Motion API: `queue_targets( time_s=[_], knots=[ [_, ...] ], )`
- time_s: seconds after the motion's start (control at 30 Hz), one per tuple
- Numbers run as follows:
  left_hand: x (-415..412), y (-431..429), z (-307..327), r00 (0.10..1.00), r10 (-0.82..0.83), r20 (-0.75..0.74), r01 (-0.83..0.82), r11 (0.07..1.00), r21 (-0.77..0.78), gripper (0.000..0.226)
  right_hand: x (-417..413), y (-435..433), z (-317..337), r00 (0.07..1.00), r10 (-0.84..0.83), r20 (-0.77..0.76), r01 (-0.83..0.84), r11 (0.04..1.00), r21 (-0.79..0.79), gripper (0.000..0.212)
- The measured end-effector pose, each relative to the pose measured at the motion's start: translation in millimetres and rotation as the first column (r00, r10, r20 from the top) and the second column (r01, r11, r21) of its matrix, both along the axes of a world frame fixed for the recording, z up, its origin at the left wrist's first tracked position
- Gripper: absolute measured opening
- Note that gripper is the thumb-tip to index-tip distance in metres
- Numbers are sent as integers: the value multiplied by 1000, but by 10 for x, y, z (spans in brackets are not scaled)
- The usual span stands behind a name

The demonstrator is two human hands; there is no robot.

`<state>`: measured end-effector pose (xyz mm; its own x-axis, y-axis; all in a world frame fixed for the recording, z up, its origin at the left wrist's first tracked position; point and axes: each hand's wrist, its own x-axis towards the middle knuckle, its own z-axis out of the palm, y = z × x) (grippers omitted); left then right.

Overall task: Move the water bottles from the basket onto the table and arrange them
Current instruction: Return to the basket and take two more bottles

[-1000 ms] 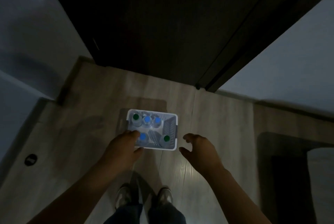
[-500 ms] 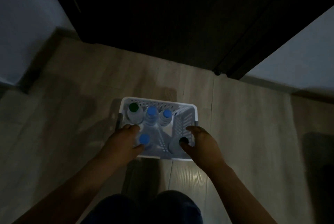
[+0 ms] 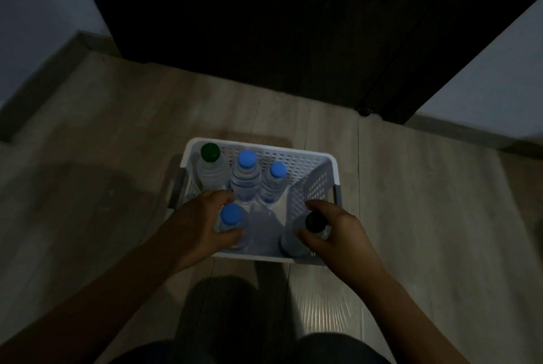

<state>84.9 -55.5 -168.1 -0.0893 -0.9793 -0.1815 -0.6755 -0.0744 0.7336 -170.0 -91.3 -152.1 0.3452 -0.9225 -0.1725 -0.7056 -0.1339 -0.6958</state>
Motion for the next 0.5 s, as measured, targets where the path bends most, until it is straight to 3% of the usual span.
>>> queue_targets(
  time_s=[0.13, 0.27, 0.5],
  knots=[
    [-18, -1, -43, 1000, -9, 8, 10, 989, -146, 49, 38, 9, -112, 994, -66, 92, 66, 998, 5, 37],
    [-76, 32, -132, 999, -42, -19, 35, 960, -279, 42, 82, 29, -274, 970, -150, 193, 153, 988, 3, 49],
    [-111, 52, -369, 982, 87, -170, -126, 965, -231, 50, 103, 107, -547, 879, -293, 378, 287, 955, 72, 41]
  ],
)
